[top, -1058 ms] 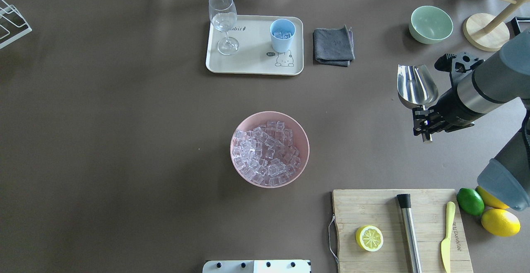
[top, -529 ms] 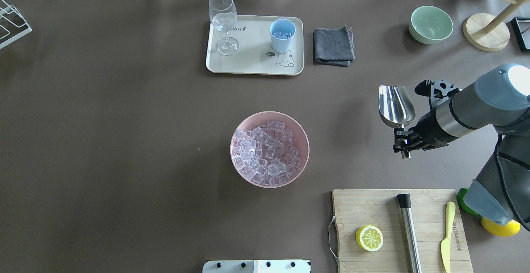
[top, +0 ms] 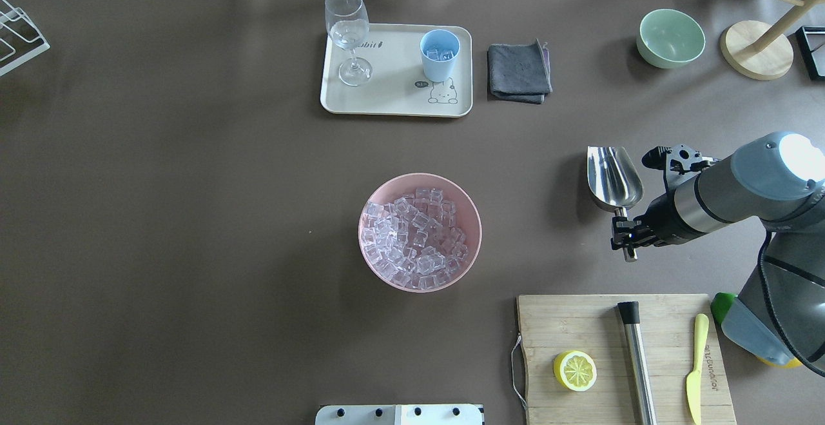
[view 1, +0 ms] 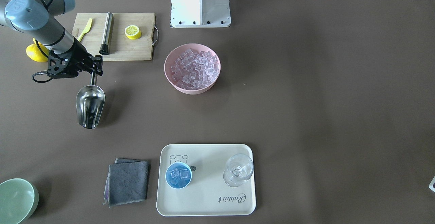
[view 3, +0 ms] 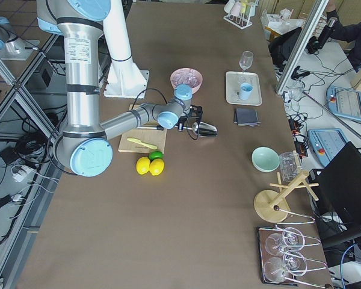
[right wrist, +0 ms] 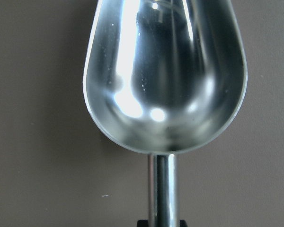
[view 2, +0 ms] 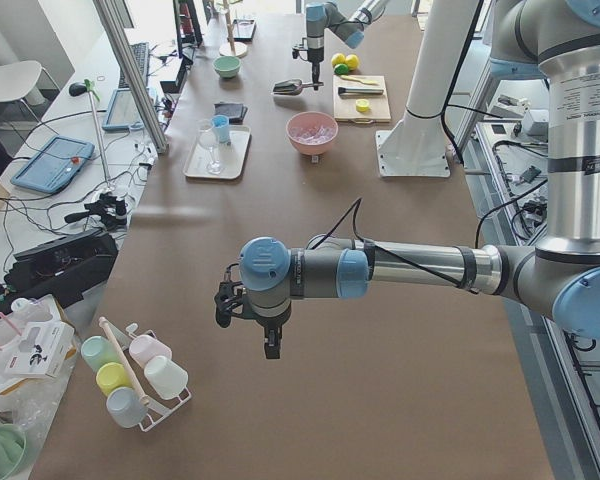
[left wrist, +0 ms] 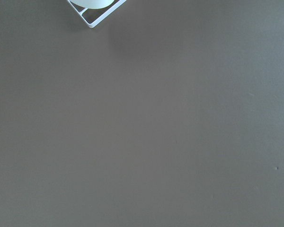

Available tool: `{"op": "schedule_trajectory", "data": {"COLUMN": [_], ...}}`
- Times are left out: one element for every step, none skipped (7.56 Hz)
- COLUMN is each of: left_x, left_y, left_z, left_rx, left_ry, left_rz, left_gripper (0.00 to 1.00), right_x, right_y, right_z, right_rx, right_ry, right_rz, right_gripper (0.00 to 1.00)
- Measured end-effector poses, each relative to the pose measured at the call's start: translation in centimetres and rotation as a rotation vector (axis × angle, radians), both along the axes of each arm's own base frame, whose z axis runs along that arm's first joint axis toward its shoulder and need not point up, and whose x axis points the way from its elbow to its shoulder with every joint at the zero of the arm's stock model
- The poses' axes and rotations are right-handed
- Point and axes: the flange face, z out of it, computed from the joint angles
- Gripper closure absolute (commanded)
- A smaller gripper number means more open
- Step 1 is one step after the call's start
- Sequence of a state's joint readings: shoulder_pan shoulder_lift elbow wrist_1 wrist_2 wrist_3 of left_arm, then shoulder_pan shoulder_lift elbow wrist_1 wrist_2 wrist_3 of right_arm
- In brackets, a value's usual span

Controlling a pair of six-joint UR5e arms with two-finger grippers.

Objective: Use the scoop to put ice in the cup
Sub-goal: 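Lower the scoop onto the table with the right gripper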

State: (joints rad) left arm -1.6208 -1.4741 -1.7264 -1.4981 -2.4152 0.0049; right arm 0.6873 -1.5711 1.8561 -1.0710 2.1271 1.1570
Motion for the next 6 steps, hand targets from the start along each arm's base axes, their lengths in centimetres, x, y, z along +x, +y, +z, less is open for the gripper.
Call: {"op": "schedule_trajectory", "data": {"left_x": [-0.01,-0.02,-0.02,-0.02,0.04,0.08], "left_y": [0.0,-0.01,-0.02,-0.02,-0.03,-0.02], "left_z": [-0.04,-0.13,-0.2,-0.2,-0.16,-0.07], "left_rx": [0.001,0.003,0.004,0.004,0.004,0.002], "left_ry": [0.0,0.001,0.001,0.001,0.001,0.001], "left_rz": [0.0,-0.001,-0.001,-0.001,0.001,0.002], "left_gripper": [0.01,0.01,0.01,0.01,0.01,0.01], "right_x": [-0.25,-0.44,-0.55,-0.59,-0.64,-0.63], "right_y": [0.12,0.2,0.26,0.26,0.28,0.3], "right_z": [0.21,0.24,0.22,0.24,0.34,0.47], "right_rx": [-0.003,-0.005,-0.006,-0.005,0.002,0.006], "right_ry": [0.003,0.004,0.004,0.004,0.005,0.006], "right_rz": [0.006,0.01,0.01,0.009,0.001,-0.005], "right_gripper": [1.0,1.0,0.3,0.03,0.01,0.01]}}
